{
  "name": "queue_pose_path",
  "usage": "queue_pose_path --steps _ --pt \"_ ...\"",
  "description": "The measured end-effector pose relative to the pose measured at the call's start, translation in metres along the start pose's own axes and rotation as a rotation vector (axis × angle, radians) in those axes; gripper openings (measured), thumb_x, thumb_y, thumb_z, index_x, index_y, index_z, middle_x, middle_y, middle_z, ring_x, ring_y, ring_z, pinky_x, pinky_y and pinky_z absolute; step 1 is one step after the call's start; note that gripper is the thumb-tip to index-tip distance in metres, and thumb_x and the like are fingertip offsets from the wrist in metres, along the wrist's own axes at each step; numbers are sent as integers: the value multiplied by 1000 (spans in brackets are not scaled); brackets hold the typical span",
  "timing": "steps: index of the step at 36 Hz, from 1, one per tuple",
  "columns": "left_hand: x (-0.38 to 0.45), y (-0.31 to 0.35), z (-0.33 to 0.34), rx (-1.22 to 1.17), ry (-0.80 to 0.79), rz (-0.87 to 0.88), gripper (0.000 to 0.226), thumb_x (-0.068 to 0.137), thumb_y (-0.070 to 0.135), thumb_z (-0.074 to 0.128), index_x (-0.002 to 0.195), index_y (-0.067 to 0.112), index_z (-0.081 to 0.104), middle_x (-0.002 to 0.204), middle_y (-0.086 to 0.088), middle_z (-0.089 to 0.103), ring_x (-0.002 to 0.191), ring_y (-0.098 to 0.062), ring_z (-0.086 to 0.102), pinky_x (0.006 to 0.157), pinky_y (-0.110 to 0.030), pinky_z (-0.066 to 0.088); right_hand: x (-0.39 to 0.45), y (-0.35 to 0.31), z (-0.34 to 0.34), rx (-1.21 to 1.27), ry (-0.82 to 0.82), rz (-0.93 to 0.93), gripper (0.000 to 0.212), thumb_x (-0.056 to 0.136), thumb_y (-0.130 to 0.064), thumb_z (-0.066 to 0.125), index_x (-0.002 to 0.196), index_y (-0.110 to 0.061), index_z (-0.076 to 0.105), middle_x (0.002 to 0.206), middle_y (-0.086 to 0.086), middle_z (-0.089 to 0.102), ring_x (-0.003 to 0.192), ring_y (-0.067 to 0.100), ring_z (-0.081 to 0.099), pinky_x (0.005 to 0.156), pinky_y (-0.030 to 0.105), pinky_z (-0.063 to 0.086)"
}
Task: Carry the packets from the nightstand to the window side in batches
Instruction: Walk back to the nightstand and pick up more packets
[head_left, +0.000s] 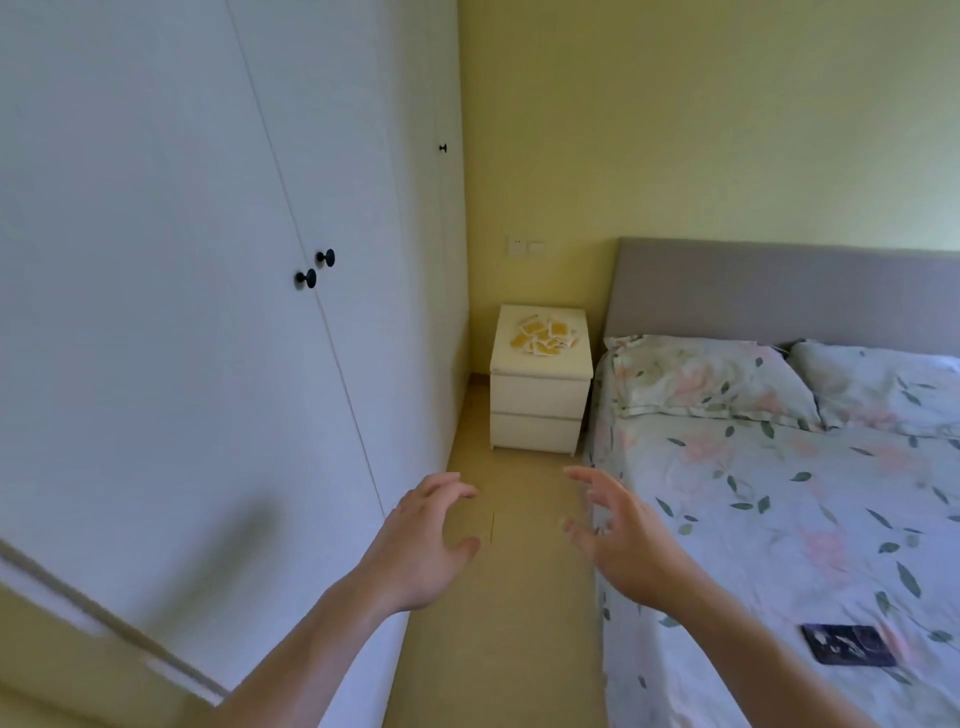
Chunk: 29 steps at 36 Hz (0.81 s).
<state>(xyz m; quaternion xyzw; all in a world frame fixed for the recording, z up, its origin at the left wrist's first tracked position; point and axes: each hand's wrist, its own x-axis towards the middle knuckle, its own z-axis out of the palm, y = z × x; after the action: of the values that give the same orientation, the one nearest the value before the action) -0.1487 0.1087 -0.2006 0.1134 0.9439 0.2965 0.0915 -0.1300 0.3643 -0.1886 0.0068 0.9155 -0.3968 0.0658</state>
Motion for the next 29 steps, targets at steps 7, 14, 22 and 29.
queue_pose_path --steps 7,14,22,29 --pt "127 13 -3 -38 -112 106 51 94 37 63 142 36 45 154 19 28 143 -6 31 116 -26 29 74 19 -20 70 83 140 56 97 -31 64 146 -40 40 148 -10 43 140 12 39 115 40 40" --pt "267 27 -6 -37 -148 159 49 93 41 65 138 37 48 153 18 32 142 -8 34 118 -33 32 180 55 -56 98 165 213 54 95 -37 64 143 -45 41 148 -6 46 139 12 42 109 38 44" --pt "407 25 -7 -35 -167 83 48 94 38 66 139 35 49 153 17 32 143 -5 32 112 -18 23 320 83 -113 37 95 196 56 97 -36 62 147 -42 38 154 -6 41 141 15 41 111 34 42" --pt "499 1 -18 -92 -120 -29 49 93 38 67 138 36 49 152 18 34 139 -5 37 113 -20 31 454 92 -147 8 42 156 55 97 -35 62 148 -39 40 149 -8 45 138 10 43 100 22 38"
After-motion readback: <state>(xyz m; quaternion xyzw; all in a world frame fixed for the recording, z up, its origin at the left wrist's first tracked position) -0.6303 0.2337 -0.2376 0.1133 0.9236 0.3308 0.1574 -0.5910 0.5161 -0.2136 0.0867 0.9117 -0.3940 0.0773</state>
